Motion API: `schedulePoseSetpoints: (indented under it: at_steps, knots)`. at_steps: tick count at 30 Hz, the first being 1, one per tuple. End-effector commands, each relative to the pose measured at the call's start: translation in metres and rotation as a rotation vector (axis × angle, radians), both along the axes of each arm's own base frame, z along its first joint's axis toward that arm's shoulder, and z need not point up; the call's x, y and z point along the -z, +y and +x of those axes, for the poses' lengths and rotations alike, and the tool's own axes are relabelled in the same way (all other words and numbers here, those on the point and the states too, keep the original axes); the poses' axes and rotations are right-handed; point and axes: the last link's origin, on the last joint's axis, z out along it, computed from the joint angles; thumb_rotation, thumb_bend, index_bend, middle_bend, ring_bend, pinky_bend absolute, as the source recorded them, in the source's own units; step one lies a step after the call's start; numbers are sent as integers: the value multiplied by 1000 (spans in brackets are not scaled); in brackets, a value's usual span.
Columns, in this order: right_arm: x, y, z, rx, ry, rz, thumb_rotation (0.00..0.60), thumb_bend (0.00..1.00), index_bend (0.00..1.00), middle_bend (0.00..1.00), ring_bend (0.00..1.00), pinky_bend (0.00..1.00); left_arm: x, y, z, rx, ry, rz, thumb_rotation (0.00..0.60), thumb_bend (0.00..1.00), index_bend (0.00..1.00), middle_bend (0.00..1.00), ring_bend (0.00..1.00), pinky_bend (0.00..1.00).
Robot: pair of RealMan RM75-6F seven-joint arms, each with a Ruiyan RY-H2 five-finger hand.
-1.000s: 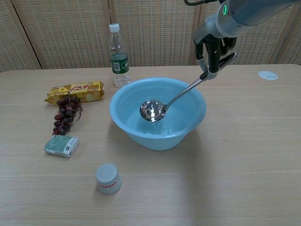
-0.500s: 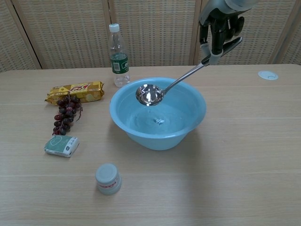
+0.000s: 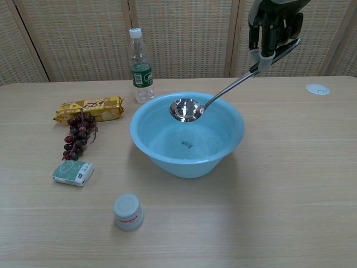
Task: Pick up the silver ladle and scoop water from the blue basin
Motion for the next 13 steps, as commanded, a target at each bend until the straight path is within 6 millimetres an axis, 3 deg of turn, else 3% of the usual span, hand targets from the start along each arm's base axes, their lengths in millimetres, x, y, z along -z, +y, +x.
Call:
schedulePoseSetpoints:
  at_steps: [1, 13]
  knots:
    - [-3, -4, 0, 26, -10, 1, 600, 935, 785, 933, 909, 1000, 0, 0, 0, -2, 0, 1, 600, 0, 0, 0, 0, 0]
    - [-8, -9, -2, 121, -45, 42, 600, 935, 785, 933, 909, 1000, 1, 1, 0, -6, 4, -1, 600, 0, 0, 0, 0, 0]
